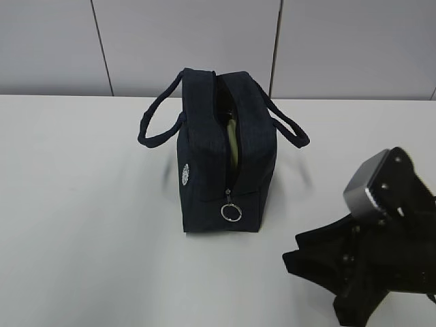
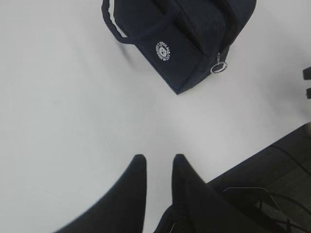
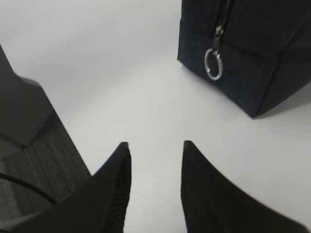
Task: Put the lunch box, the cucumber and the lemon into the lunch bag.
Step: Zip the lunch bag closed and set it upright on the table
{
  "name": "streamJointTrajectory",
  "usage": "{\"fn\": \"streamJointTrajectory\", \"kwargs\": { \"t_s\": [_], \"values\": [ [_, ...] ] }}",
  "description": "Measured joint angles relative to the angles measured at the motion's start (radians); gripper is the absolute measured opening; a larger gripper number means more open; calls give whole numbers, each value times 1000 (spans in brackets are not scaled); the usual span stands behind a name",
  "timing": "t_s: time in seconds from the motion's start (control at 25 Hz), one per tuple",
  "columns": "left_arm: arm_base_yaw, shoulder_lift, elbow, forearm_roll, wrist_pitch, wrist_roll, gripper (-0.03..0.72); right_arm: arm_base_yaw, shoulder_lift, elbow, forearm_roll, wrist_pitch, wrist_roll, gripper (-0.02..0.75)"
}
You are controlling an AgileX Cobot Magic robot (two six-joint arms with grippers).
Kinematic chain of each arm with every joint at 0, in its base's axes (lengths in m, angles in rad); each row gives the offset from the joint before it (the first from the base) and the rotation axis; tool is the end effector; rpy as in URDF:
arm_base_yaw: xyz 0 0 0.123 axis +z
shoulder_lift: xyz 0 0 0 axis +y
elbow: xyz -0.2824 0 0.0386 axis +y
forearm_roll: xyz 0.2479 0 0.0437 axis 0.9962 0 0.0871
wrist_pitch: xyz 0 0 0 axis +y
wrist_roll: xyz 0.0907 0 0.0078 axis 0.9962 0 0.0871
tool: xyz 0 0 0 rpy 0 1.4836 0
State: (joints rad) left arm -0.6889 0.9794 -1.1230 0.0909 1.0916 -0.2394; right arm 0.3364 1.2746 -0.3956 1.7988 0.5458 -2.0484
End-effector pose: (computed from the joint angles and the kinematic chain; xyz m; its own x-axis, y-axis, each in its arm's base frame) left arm 0.1381 -0.1042 0.3889 -0.6895 0.3146 -0.6524 0.4669 0.8817 -0.0683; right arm 0.1816 0.1124 0.1935 -0.4225 -0.3405 -0.8400 -0.7696 0.6243 0.1340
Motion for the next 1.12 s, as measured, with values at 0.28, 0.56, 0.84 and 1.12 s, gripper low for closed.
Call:
{"fn": "streamJointTrajectory", "kwargs": {
  "t_s": [0.28, 0.56, 0.84, 1.12],
  "values": [
    [0, 8, 0, 0, -2, 0, 120, 0, 267, -110, 6, 74, -28, 263],
    [0, 8, 0, -20, 40, 0, 127, 0, 429, -240, 9, 104, -76, 263],
    [0, 8, 0, -22, 42, -2, 133, 0, 498, -311, 9, 105, -139, 281],
    [0, 8, 0, -24, 40, -3, 143, 0, 505, -338, 9, 98, -194, 380]
  ]
}}
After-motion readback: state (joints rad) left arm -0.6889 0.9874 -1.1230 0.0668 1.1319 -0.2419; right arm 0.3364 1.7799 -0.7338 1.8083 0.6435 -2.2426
